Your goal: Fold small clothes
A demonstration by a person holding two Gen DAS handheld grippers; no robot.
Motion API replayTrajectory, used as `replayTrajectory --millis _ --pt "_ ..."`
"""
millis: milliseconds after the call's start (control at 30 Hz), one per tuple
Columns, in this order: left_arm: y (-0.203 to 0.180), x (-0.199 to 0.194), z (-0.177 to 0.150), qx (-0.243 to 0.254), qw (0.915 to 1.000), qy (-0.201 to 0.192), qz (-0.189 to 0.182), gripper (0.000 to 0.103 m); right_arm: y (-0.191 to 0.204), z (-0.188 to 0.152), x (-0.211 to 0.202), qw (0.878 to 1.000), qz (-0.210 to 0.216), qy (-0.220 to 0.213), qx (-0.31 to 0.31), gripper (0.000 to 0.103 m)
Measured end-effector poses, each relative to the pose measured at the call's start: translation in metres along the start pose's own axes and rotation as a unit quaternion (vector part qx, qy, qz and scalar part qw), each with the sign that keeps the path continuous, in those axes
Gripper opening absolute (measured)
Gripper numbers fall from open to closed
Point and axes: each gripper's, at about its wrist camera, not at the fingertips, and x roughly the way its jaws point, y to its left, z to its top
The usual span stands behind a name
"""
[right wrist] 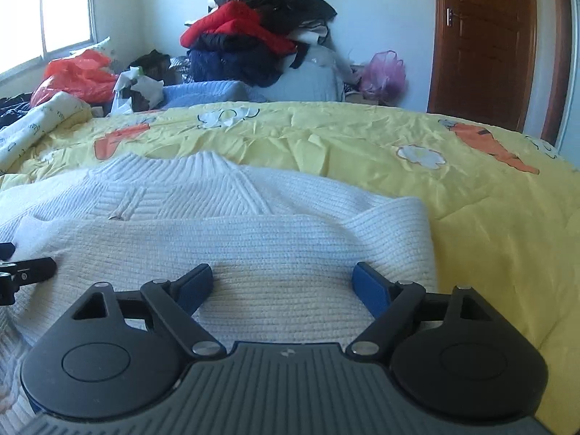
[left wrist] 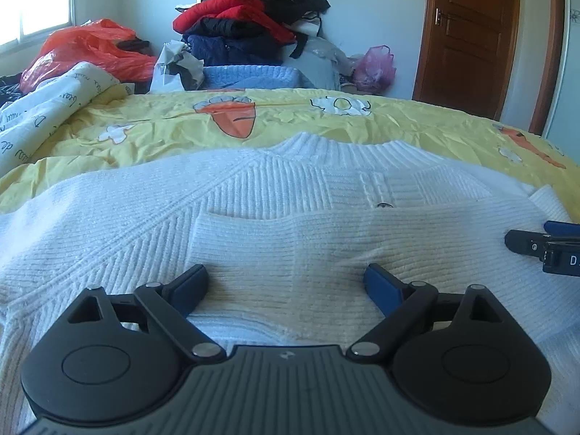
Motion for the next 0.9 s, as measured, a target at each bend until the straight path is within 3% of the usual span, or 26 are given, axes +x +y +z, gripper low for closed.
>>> replayTrajectory --millis 167,233,333,467,533,600,700,800,900 --pt "-0.001 -0.015 0.008 -0.006 0.9999 -0.015 -0.004 0.097 0.002 0.001 -0.001 1.000 -0.003 -0.001 -0.007 0.085" --pt "0.017 -0.038 0.003 -0.042 0.9980 -0.045 -0.009 0.097 0.000 0.003 -0.003 1.000 0.002 -0.001 -0.003 0.086" --pt "0.067 -0.082 -0.013 -0.113 0.9888 -0.095 -0.023 0.097 -0.002 0.005 -0.004 1.000 0.006 -0.003 0.000 0.087" --pt "0.155 -0.115 -0.025 -0.181 0.9742 -0.115 0.070 0.097 -0.002 0.005 -0.005 1.000 0.017 -0.002 0.003 0.091" --pt "0.209 -0.123 -0.030 -0.224 0.9601 -0.110 0.127 0.097 -0.001 0.005 -0.005 1.000 0.019 -0.003 0.002 0.092" --pt "0.262 -0.131 -0.034 -0.277 0.9399 -0.100 0.172 0.097 -0.001 0.004 -0.005 1.000 0.020 -0.003 0.003 0.092" --pt "0.335 -0.146 -0.047 -0.374 0.8940 -0.115 0.219 0.097 0.000 0.004 -0.005 1.000 0.018 -0.003 0.001 0.093" --pt "0.394 -0.153 -0.057 -0.457 0.8542 -0.120 0.217 0.097 0.000 0.004 -0.005 1.000 0.017 -0.004 -0.001 0.093" --pt "0.428 -0.152 -0.065 -0.506 0.8372 -0.114 0.173 0.096 0.001 0.004 -0.004 1.000 0.015 -0.003 -0.003 0.093"
